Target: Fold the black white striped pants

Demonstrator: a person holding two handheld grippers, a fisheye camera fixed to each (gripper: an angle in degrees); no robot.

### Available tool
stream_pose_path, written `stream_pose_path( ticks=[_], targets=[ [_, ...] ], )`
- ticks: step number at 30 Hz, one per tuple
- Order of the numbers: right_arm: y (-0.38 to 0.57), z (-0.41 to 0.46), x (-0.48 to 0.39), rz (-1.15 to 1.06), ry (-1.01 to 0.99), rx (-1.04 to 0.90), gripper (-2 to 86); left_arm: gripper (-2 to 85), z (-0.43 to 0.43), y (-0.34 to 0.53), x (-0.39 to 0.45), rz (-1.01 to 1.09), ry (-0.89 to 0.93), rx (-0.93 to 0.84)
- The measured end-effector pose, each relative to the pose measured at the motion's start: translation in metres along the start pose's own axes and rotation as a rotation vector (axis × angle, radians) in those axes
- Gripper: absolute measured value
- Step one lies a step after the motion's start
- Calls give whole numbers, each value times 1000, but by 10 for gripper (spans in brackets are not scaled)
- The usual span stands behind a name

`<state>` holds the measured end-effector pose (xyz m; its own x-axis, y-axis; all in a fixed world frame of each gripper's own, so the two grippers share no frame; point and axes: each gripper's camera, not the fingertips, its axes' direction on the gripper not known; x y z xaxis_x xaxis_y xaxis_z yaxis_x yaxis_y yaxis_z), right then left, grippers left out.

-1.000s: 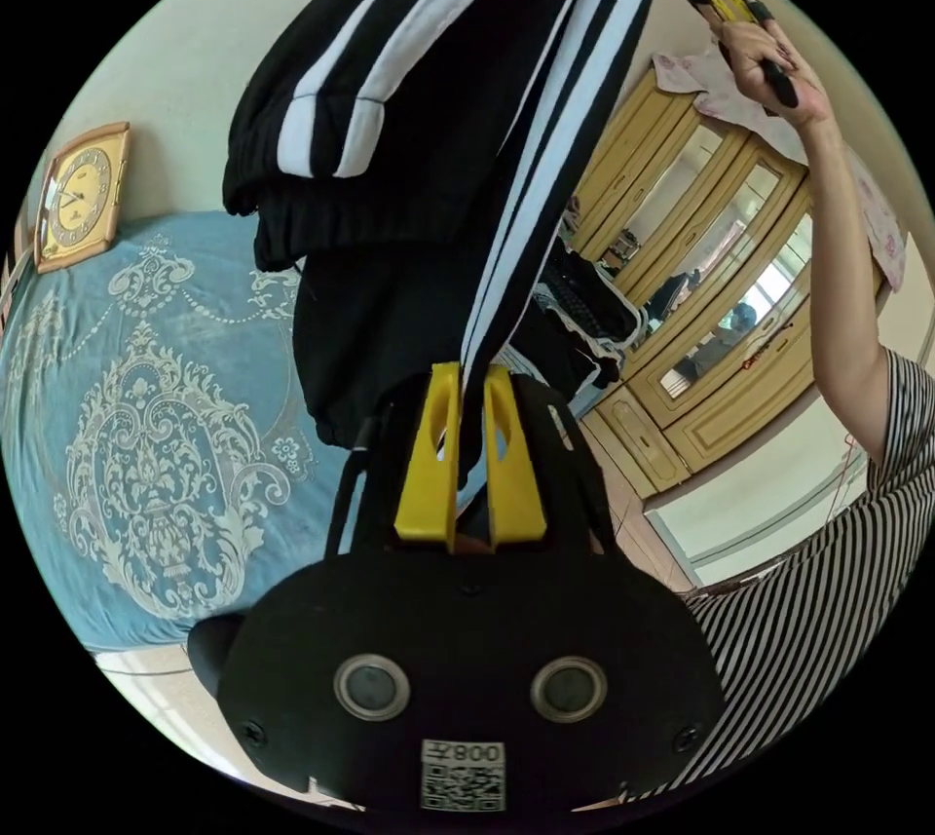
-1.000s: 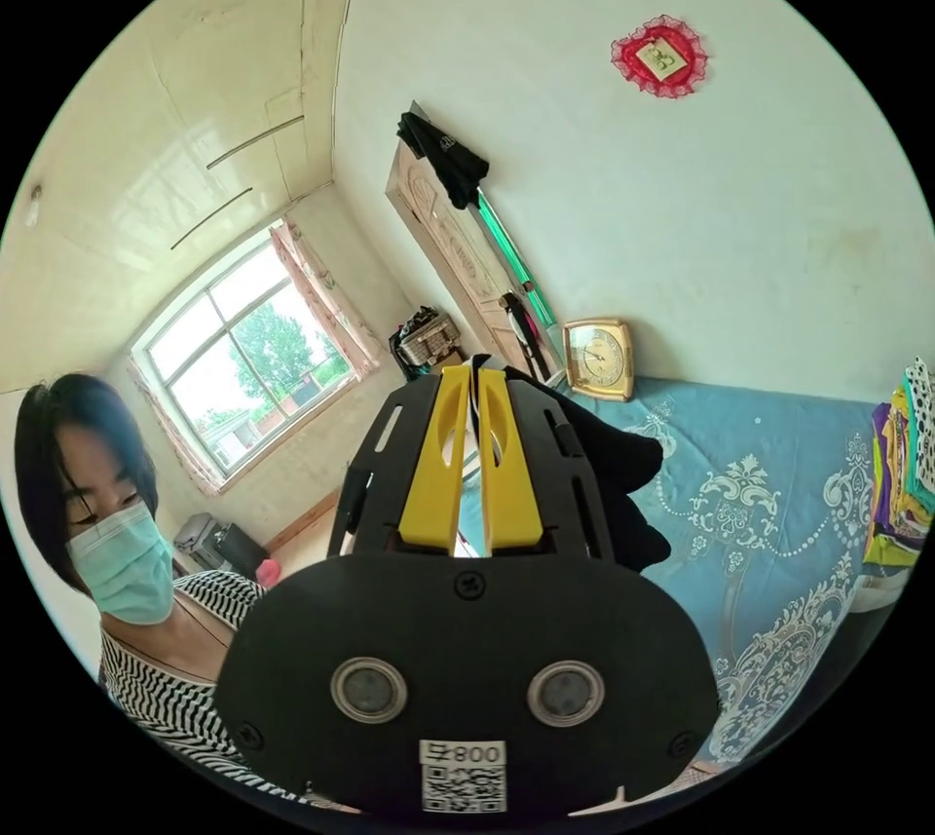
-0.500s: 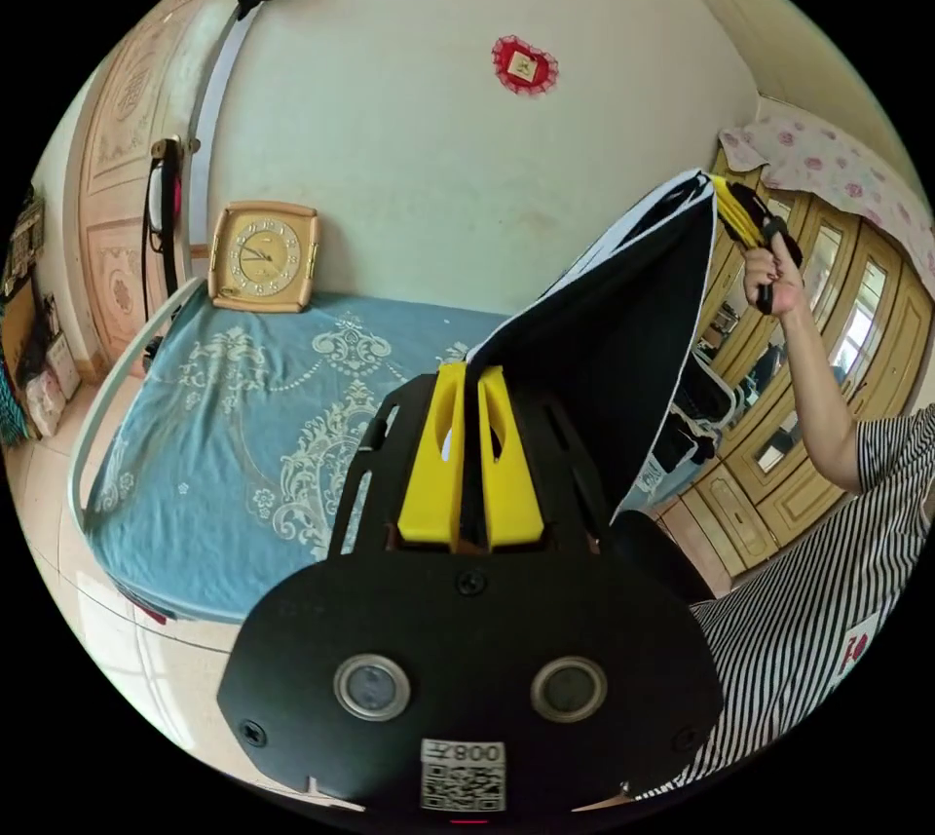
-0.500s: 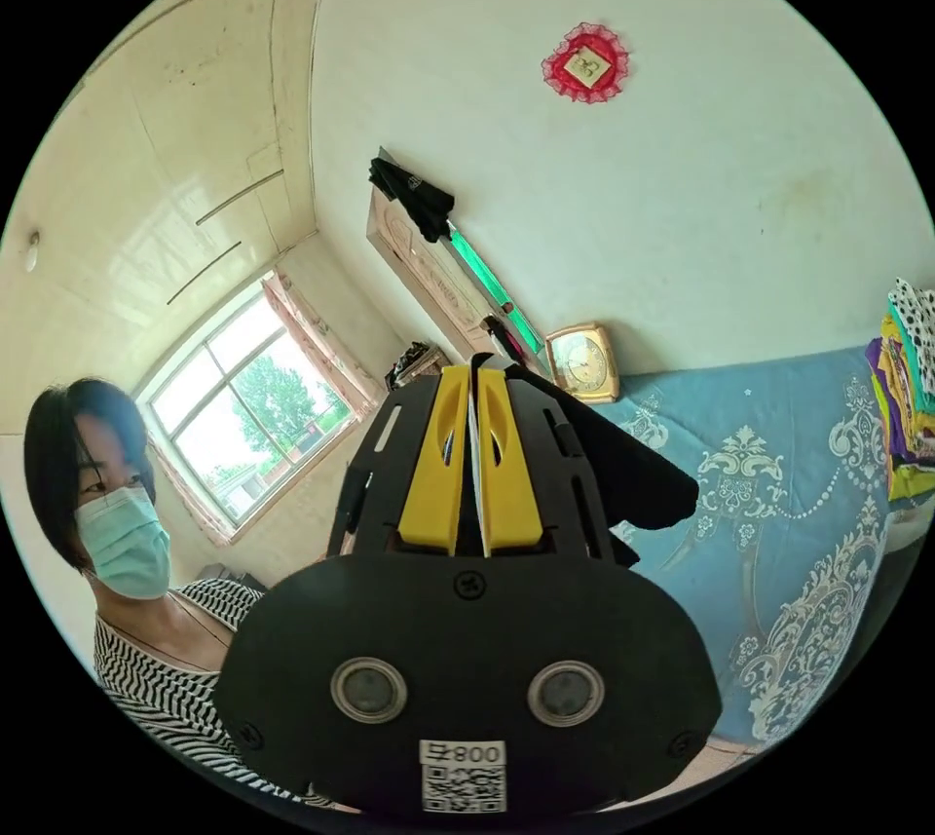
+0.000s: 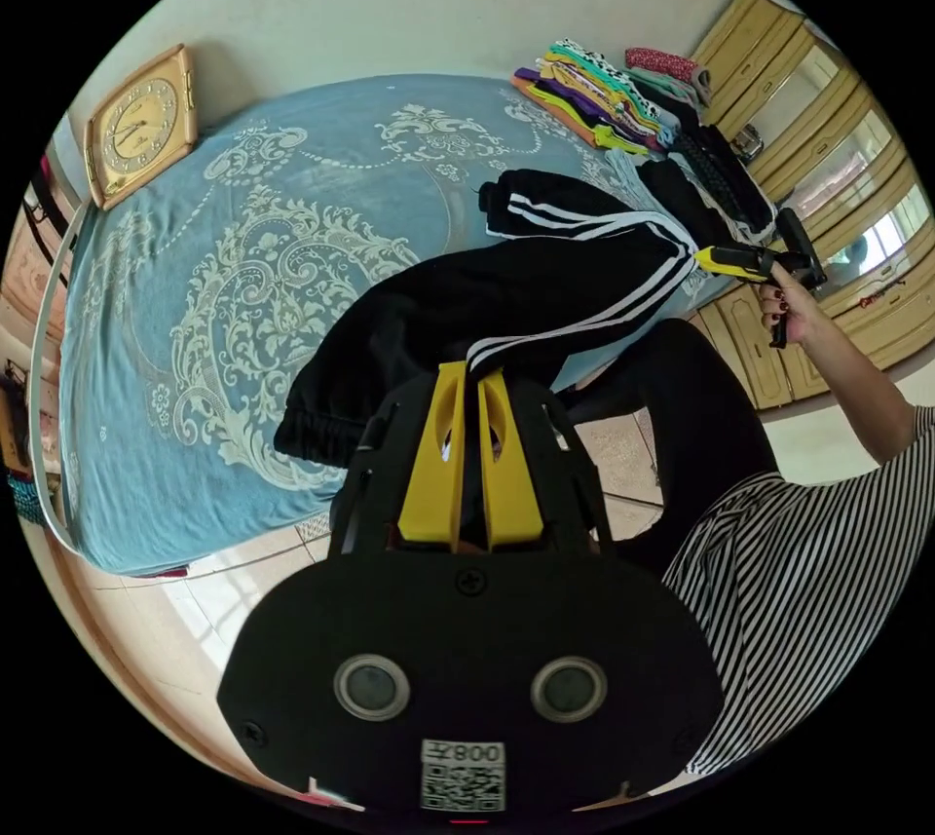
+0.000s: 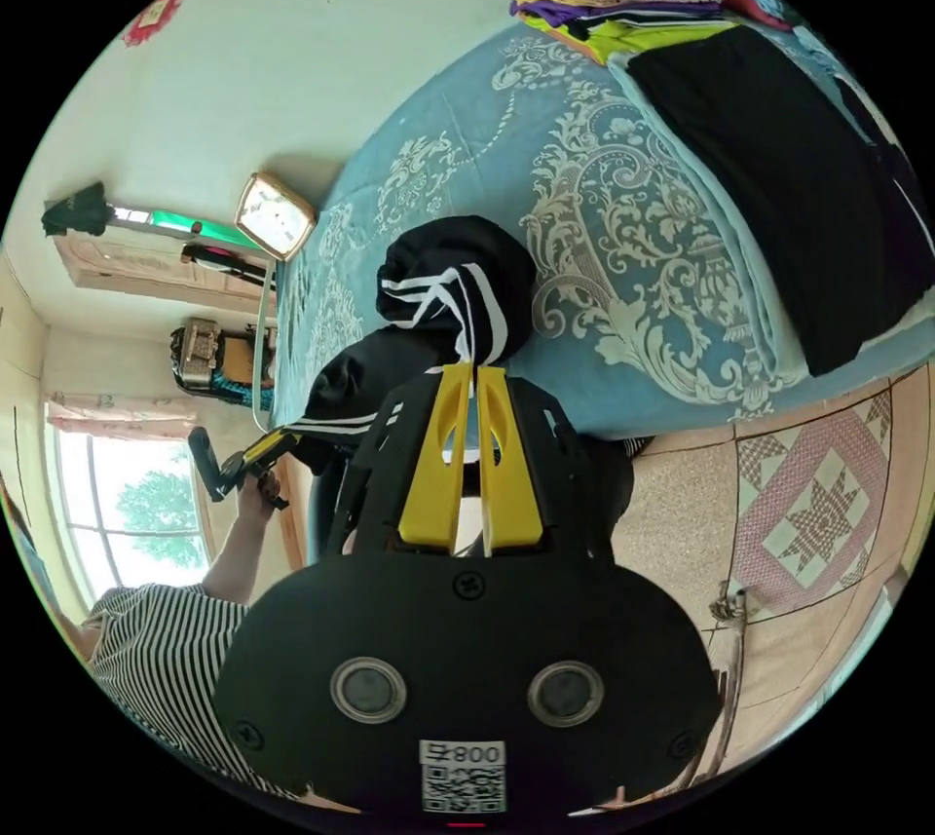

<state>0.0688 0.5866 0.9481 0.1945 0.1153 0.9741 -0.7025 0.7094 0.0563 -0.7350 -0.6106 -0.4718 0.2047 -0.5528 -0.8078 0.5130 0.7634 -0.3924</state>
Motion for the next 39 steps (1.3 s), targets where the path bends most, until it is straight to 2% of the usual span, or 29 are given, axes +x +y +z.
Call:
stream_pose_path(
  ticks=[5, 8, 12, 15, 20, 23, 30, 36, 39],
  targets=[
    [-40, -8, -49, -136, 166, 76, 11, 14, 9, -6, -20, -67, 30, -9],
    [-47, -17, -53, -104, 309, 141, 9, 15, 15, -6, -31, -106, 43, -13],
    [-50, -34, -53, -120, 388, 200, 31, 15, 24, -2, -44, -126, 65, -15],
    [-70, -10, -93, -282, 404, 149, 64, 14, 32, -1, -53, -144, 97, -28],
    [-109, 121, -176, -651, 548, -73, 80, 14, 42, -1, -66, -173, 131, -43],
    [-123, 175, -195, -745, 615, -173, 90, 14, 43, 0, -71, -178, 131, -44],
    [-137, 218, -190, -794, 649, -312, 95, 15, 52, 6, -94, -201, 167, -69],
    [-149, 195, -180, -782, 609, -321, 35, 15, 44, 13, -109, -210, 171, -46],
    [-152, 153, -175, -737, 530, -254, 27, 15, 30, 22, -119, -228, 170, -5]
  ],
)
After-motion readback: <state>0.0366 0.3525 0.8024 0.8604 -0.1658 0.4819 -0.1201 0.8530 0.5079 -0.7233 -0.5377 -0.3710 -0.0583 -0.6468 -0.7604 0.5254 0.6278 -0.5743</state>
